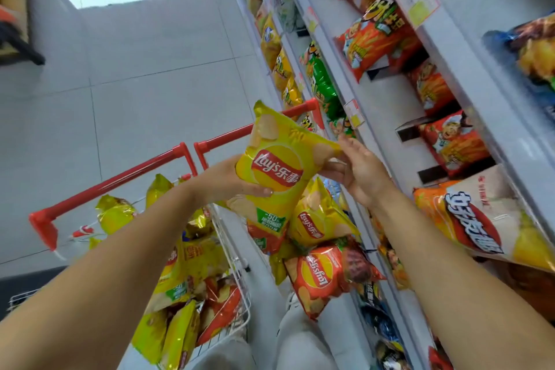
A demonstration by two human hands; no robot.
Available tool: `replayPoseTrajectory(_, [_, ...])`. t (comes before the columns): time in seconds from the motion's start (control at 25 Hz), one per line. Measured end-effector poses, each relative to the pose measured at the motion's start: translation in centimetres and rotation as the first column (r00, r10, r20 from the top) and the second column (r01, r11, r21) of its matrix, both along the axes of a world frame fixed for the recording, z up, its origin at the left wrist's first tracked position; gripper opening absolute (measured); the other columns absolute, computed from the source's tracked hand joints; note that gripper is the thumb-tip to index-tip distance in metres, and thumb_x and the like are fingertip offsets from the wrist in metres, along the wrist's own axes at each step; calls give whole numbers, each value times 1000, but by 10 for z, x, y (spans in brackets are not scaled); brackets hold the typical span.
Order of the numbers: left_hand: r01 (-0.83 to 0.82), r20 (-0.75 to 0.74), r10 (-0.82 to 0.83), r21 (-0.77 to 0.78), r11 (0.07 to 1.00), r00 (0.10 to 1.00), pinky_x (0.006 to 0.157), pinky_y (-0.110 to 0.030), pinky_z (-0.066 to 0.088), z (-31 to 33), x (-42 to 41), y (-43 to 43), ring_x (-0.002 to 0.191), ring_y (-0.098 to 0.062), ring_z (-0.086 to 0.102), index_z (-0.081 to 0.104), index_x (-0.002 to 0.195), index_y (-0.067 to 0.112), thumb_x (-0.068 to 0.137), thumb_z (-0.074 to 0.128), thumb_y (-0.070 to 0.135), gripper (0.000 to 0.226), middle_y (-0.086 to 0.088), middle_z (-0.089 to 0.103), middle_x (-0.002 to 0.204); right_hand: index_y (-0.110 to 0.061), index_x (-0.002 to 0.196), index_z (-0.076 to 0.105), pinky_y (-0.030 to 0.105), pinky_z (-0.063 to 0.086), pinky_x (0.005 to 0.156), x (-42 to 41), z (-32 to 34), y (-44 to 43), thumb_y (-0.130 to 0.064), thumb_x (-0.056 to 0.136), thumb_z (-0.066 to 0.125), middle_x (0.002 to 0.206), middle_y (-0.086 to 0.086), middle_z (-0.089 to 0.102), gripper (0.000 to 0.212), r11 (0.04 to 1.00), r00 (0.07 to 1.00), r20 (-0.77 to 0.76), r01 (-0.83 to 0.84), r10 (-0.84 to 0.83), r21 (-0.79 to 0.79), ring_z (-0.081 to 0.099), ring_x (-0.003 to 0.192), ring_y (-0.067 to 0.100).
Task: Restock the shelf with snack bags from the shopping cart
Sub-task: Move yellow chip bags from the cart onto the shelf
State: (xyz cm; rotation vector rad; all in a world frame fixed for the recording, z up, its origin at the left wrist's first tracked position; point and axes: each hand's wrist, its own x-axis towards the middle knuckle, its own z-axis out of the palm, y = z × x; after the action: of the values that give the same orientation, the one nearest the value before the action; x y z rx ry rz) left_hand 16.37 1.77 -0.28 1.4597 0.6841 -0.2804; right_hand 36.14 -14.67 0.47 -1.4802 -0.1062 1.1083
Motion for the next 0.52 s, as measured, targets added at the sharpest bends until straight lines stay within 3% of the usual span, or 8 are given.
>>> replayPoseTrajectory(0.04, [-51,-23,50,-43,998,998,85,-29,58,-7,-10,-2,100,-14,71,60,120,29,76,80,19,49,5,74,109,-12,111,55,37,54,83,-1,-26,-7,-35,101,44,113,16,67,28,991,999,29,-37,41,-126,67,96,23])
replayPoseTrajectory(0.08, [-108,-47,105,-63,992,993,83,-27,58,-14,-19,-4,99,-14,71,60,121,28,78,79,22,48,5,75,108,-12,128,51,38,49,92,-1,-56,-19,-43,98,48,130,16,58,43,929,976,127,-122,176,-350,60,111,24])
replayPoseTrajectory(0.16, [-218,-81,213,-64,974,974,83,-29,58,-27,-35,-5,97,-14,72,60,122,29,78,78,28,48,6,75,106,-17,151,23,45,34,108,-4,-110,-51,-60,79,66,152,13,34,94,565,816,141,-251,560,-786,36,137,29])
replayPoseTrajectory(0.2, [-265,-87,259,-62,962,962,86,-33,57,-32,-42,-5,96,-14,72,60,121,30,77,78,30,47,6,75,106,-20,154,10,48,26,112,-11,-130,-67,-65,68,73,157,10,25,115,405,751,66,-278,657,-871,25,142,32])
replayPoseTrajectory(0.24, [-302,-89,296,-59,952,951,89,-38,57,-36,-48,-4,96,-15,72,60,120,31,76,79,32,48,6,75,106,-21,154,5,50,24,113,-18,-146,-81,-65,61,78,158,9,23,126,340,723,35,-281,690,-898,21,143,33])
replayPoseTrajectory(0.32, [-352,-91,346,-65,934,934,93,-45,55,-40,-57,-2,99,-18,72,62,118,34,70,83,42,53,4,74,109,-17,149,26,48,35,109,-28,-163,-93,-61,60,80,148,13,39,113,373,723,127,-191,679,-908,35,135,34])
replayPoseTrajectory(0.4, [-386,-82,380,-74,920,921,95,-49,53,-39,-64,1,102,-22,71,63,117,35,58,86,55,66,3,74,111,-15,126,55,43,49,92,-29,-161,-88,-57,63,80,124,12,60,80,474,735,263,-91,625,-876,56,113,32])
replayPoseTrajectory(0.52, [-415,-51,412,-88,906,910,94,-48,53,-24,-65,0,100,-21,72,63,117,34,47,86,64,79,3,75,109,-15,102,67,42,54,80,-23,-130,-80,-48,70,80,103,10,63,48,617,788,339,-65,514,-785,60,96,26])
